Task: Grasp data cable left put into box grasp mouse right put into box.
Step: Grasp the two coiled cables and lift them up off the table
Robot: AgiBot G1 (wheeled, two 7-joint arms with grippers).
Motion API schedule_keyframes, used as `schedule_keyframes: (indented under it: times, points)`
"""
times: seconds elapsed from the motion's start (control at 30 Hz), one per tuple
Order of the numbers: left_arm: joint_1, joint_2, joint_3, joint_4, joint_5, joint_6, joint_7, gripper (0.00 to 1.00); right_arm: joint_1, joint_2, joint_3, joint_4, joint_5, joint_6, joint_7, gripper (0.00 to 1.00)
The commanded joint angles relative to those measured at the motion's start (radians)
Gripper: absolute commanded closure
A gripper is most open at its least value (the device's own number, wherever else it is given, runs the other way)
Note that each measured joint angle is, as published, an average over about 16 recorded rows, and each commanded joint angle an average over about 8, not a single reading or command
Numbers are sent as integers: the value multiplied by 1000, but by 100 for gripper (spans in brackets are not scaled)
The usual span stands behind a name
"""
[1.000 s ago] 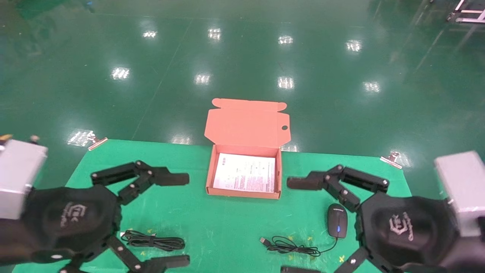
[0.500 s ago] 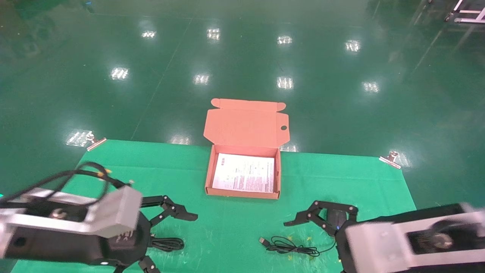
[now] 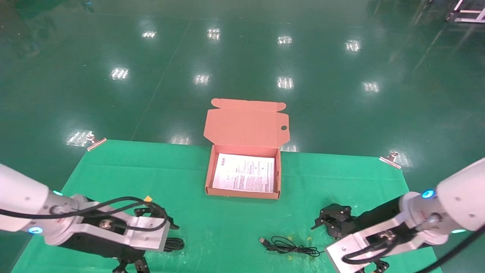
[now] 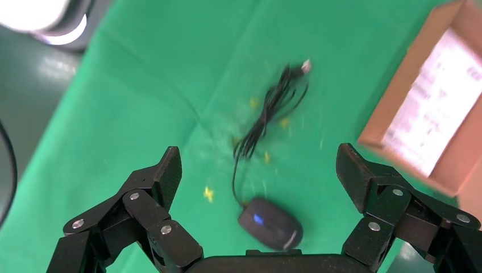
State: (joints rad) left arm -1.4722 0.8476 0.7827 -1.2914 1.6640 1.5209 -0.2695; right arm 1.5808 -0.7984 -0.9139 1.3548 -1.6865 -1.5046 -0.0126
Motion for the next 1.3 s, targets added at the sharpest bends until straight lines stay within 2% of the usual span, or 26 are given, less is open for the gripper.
schedule_keyframes:
  times: [0.03, 0.4, 0.77, 1.3]
  points:
    - [-6, 16, 25, 0, 52, -10, 1, 0, 3, -14, -26, 0, -46, 14, 6, 0]
    - [28, 83, 89, 98, 249, -121, -29, 0, -105, -48, -71, -8, -210, 170, 92, 0]
    - [56, 143, 98, 228, 346, -266, -57, 0, -198, -77, -63, -73, -224, 301, 149, 0]
    - [50, 210, 104, 437, 357, -331, 13, 0, -247, -182, -60, -302, -215, 452, 35, 0]
